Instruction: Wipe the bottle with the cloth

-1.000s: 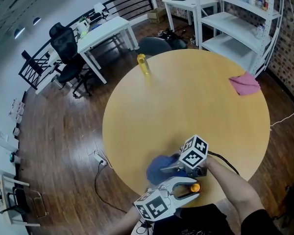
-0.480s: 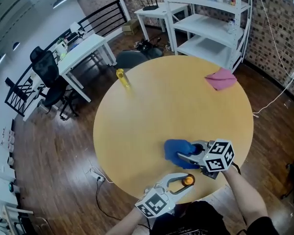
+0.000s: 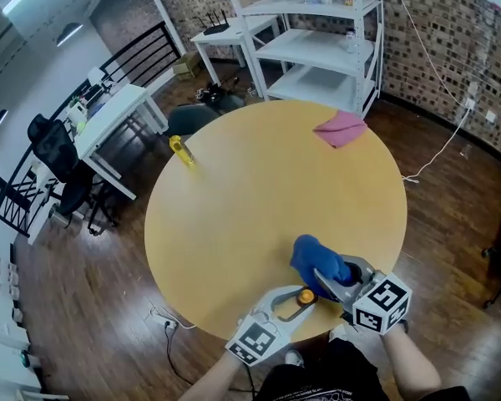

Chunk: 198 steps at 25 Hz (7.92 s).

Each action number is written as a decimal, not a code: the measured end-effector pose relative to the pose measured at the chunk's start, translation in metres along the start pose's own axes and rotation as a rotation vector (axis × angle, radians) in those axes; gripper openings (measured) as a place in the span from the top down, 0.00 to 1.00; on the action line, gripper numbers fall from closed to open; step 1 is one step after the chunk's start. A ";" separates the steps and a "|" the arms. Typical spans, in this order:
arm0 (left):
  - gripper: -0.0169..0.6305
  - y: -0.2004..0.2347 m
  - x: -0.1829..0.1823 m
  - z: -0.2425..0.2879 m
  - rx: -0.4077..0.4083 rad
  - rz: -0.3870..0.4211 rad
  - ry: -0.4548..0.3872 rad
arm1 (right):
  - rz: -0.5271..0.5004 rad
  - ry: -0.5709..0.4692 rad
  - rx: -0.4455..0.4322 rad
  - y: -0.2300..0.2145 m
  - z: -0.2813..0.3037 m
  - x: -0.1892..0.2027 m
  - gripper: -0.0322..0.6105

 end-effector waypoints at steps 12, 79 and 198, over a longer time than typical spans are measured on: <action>0.75 -0.001 -0.001 0.000 0.025 -0.007 0.013 | 0.186 -0.045 -0.033 0.032 -0.021 0.040 0.83; 0.69 0.036 0.058 -0.125 -0.146 -0.327 -0.202 | 0.063 -0.103 0.397 0.145 0.026 0.034 0.83; 0.91 -0.073 0.012 -0.110 -0.075 -0.296 -0.299 | 0.009 -0.052 0.506 0.169 -0.108 0.010 0.83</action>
Point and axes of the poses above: the fingertips, and each gripper's own axes: z forward along the fingers, y to its left, x out of its underside, the point moved 8 cm from there along -z, backward along the fingers, and after that the axes turned 9 degrees about -z, right-handed, at the moved point
